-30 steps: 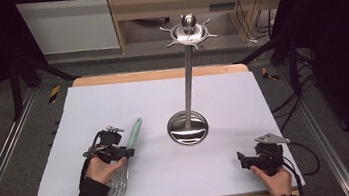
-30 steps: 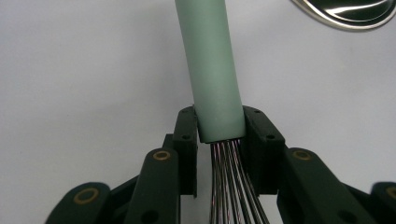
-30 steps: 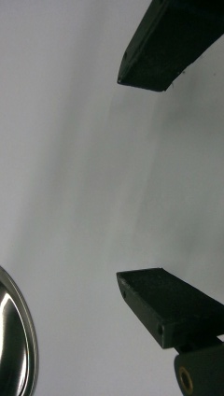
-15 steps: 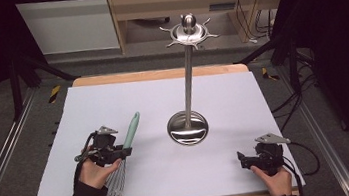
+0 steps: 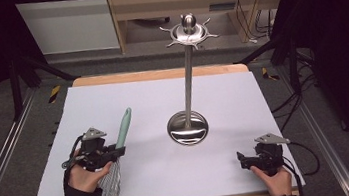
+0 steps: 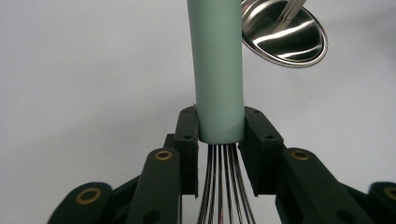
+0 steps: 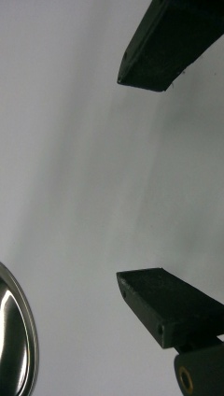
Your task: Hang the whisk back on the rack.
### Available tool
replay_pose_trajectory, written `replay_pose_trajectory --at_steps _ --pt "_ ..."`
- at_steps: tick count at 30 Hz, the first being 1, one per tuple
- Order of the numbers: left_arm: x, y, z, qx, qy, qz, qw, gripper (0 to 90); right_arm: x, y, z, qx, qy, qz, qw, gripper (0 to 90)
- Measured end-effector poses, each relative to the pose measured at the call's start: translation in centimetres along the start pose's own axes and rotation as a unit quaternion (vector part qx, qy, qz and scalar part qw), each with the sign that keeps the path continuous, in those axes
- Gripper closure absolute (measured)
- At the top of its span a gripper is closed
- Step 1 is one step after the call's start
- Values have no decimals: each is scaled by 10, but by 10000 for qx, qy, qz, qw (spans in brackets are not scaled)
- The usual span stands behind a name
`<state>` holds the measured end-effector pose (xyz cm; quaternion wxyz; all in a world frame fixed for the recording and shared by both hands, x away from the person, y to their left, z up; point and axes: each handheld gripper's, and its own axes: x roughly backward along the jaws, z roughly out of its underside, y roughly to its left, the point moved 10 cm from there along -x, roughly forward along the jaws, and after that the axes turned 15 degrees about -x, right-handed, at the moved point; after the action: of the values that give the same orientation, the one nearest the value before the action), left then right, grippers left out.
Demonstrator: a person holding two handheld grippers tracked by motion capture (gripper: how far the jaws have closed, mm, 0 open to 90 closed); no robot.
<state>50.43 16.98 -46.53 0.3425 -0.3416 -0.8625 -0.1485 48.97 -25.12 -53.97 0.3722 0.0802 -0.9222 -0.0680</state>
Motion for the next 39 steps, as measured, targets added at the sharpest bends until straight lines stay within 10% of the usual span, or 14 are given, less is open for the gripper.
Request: replay_pose_trajectory --at_steps 19,39 --pt "28 4 -20 -83 -795 -294 9964 690 0 0 0 -7 -18 6 10000 67" --pt "59 3 -49 -283 -1713 -591 9830 691 1 0 -1 -15 -23 8 10000 67"
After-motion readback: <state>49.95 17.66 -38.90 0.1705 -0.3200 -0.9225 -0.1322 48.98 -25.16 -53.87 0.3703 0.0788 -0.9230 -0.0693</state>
